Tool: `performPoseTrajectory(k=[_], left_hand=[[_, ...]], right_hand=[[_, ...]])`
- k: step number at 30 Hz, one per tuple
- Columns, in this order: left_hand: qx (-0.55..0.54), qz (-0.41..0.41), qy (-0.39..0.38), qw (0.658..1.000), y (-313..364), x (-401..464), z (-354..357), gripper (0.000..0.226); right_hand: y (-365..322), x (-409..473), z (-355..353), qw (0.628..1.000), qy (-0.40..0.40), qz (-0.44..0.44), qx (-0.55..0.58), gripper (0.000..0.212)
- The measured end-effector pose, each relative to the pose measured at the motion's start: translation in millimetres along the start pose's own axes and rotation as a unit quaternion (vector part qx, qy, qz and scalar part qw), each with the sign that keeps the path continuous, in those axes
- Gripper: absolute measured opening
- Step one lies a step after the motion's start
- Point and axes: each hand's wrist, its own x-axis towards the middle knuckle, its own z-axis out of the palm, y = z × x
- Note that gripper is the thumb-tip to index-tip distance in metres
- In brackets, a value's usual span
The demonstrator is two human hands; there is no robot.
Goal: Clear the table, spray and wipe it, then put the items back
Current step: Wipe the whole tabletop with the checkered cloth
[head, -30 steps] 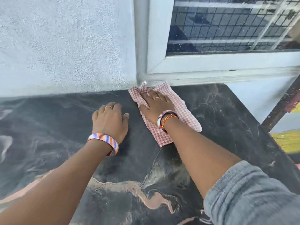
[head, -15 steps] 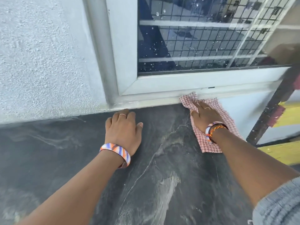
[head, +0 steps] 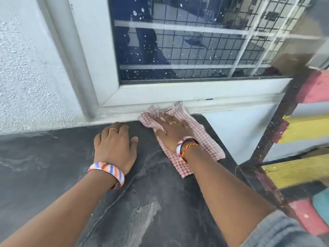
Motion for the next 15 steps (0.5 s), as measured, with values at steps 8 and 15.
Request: performPoseTrajectory(k=[8, 15], left_hand=[[0.014, 0.065, -0.037, 0.997, 4, -27, -4, 0.042], [0.000, 0.114, -0.053, 0.992, 6, -47, -16, 0.042]], right_hand=[[71, -34, -17, 0.949, 0.026, 0.296, 0.103, 0.051], [54, -132, -9, 0.920, 0.030, 0.383, 0.073, 0.052]])
